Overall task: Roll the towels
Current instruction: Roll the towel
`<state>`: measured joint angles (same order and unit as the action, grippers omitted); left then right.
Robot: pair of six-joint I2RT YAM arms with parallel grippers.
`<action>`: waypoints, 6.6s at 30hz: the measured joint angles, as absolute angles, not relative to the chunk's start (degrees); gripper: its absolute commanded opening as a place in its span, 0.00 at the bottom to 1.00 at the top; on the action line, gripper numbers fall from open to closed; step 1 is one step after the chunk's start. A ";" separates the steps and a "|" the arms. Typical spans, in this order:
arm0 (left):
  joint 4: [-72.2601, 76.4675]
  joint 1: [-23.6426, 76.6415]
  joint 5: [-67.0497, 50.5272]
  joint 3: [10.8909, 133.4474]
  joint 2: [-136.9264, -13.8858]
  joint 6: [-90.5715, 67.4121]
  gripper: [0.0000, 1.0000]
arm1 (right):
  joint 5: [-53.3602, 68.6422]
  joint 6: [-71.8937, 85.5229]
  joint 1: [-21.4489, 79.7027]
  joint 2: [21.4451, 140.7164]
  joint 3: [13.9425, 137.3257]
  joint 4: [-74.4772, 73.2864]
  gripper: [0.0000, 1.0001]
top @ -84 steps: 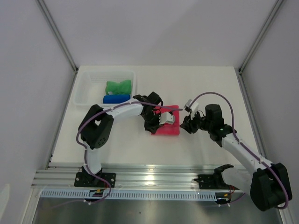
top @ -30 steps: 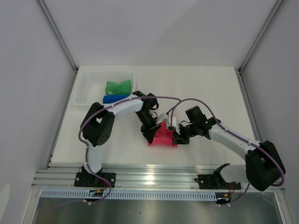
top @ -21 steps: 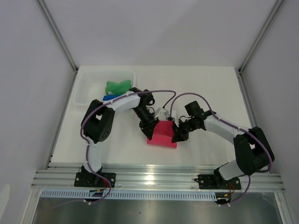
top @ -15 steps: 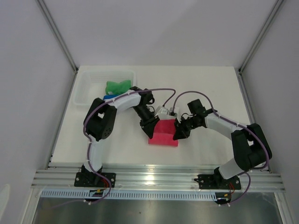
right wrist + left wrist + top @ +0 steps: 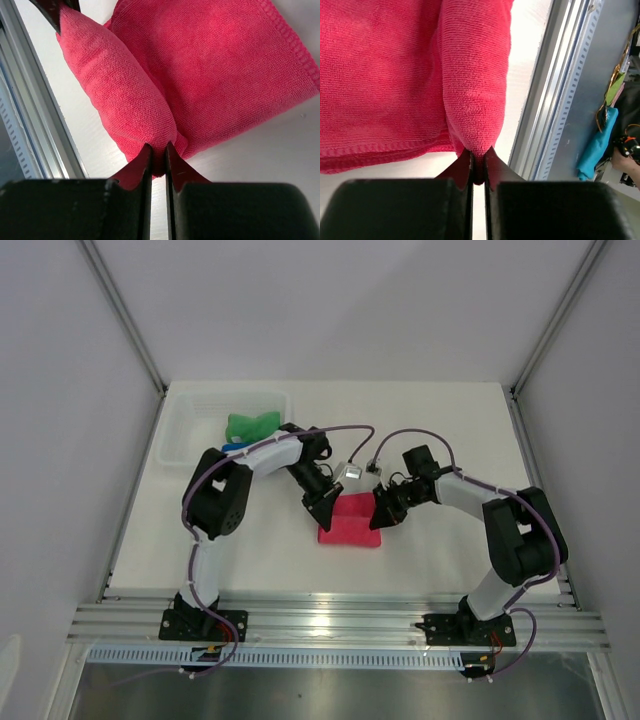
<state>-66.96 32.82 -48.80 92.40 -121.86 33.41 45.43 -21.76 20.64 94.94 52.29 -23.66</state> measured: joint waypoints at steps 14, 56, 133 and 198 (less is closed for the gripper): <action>-64.82 30.37 -45.39 93.32 -126.93 23.44 0.01 | 35.55 -23.24 20.62 87.55 52.01 -22.37 0.46; -61.34 29.39 -41.63 94.13 -118.30 27.40 0.47 | 20.43 -33.82 36.18 90.19 51.96 -17.96 0.39; -70.85 33.95 -43.09 89.17 -120.16 53.08 0.05 | 45.19 -42.28 21.67 62.94 35.79 -14.28 0.55; -76.93 29.32 -54.61 89.82 -124.75 51.96 0.50 | 48.31 -41.82 30.57 98.39 62.19 -40.07 0.00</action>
